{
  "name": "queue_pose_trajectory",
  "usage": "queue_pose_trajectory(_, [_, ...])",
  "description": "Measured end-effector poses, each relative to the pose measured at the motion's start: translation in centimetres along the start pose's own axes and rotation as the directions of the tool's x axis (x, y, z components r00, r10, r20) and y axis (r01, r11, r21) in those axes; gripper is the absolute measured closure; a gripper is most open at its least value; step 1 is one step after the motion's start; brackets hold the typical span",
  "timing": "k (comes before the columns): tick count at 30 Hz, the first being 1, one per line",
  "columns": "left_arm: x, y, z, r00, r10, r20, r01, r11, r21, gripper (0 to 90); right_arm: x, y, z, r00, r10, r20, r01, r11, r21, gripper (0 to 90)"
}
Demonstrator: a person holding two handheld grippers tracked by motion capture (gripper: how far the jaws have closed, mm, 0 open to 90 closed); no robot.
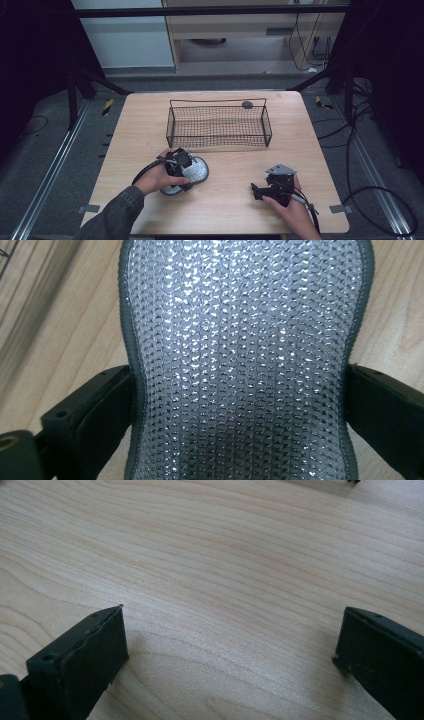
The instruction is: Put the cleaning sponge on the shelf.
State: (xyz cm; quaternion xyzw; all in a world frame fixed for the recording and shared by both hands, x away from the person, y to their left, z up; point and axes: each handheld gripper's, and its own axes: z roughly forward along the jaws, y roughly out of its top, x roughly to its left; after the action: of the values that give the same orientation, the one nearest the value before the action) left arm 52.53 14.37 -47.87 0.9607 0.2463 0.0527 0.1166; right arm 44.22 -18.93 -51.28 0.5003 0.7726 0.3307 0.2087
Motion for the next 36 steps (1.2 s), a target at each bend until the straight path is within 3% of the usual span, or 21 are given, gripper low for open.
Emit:
queue_pose_trajectory(3, [0.2,-0.1,0.0,0.9998,-0.011,0.019,0.011,0.9999,-0.007,1.7,0.1,0.0,0.0,1.0,0.007,-0.006,-0.007,1.0,0.001,0.4])
queue_pose_trajectory(6, [0.1,-0.1,-0.2,0.9998,0.019,0.001,-0.019,0.9996,-0.019,4.1,0.0,0.0,0.0,1.0,0.002,-0.003,-0.002,1.0,0.001,0.4])
queue_pose_trajectory(11, [-0.2,0.0,-1.2,0.9996,0.028,-0.006,-0.028,0.9977,-0.062,5.2,0.1,0.0,0.0,1.0,0.007,-0.006,-0.007,1.0,0.001,0.4])
queue_pose_trajectory(18, [-0.8,0.7,-3.4,0.995,0.082,-0.057,-0.088,0.9903,-0.108,5.2,0.0,0.0,0.0,1.0,0.001,-0.004,-0.001,1.0,0.001,0.4])
queue_pose_trajectory(24, [-1.0,1.1,-4.1,0.991,0.116,-0.066,-0.123,0.987,-0.104,5.3,0.0,0.0,0.0,1.0,0.002,-0.003,-0.002,1.0,0.001,0.4])
queue_pose_trajectory(30, [-1.0,1.3,-4.5,0.9905,0.109,-0.083,-0.119,0.9844,-0.129,5.4,0.0,0.0,0.0,1.0,0.0,-0.002,0.0,1.0,0.002,0.4])
queue_pose_trajectory(36, [-0.9,1.4,-5.2,0.9862,0.119,-0.115,-0.134,0.9826,-0.129,5.8,0.0,0.0,0.0,1.0,0.001,-0.003,-0.001,1.0,0.002,0.4])
